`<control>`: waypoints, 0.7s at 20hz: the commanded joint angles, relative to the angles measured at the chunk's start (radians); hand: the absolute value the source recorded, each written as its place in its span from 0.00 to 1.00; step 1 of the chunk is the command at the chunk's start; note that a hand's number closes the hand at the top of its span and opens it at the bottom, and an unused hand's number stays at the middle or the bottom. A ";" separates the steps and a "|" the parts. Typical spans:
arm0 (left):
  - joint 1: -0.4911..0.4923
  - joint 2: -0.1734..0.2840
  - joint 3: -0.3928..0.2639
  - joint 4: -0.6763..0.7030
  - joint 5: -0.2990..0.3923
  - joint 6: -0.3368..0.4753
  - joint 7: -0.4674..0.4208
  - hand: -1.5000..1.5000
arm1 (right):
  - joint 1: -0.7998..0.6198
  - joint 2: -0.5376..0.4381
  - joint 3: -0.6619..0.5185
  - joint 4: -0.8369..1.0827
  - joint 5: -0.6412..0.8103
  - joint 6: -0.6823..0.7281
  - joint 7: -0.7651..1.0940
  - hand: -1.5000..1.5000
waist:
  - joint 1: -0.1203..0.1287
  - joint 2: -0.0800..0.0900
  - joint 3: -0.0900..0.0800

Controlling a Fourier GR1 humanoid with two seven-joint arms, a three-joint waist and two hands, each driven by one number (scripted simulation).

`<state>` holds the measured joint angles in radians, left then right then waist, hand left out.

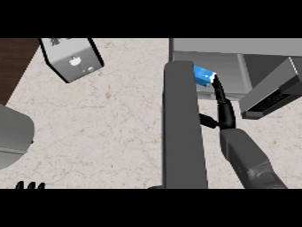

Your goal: Pick up the milk, place it into the microwave and close the microwave

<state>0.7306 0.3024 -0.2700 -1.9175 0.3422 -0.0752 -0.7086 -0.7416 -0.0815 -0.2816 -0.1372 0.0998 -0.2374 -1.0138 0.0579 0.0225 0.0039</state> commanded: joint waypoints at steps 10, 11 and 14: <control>-0.013 -0.041 -0.122 0.017 -0.156 0.075 0.065 0.00 | 0.201 -0.040 0.047 -0.052 0.015 0.265 -0.109 0.00 | -0.052 -0.021 -0.003; -0.023 -0.039 -0.116 -0.002 -0.128 0.064 0.086 0.00 | 0.227 -0.029 0.047 -0.078 0.011 0.240 -0.141 0.00 | -0.053 -0.022 -0.003; -0.077 -0.036 -0.081 0.110 -0.096 0.011 0.046 0.00 | 0.288 -0.085 0.046 -0.121 -0.002 0.294 -0.139 0.00 | -0.059 -0.024 -0.004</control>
<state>0.6874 0.2739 -0.3555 -1.8893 0.2432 -0.0347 -0.6294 -0.5350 -0.1357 -0.2399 -0.2182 0.1068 -0.0139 -1.0594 0.0080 0.0025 0.0009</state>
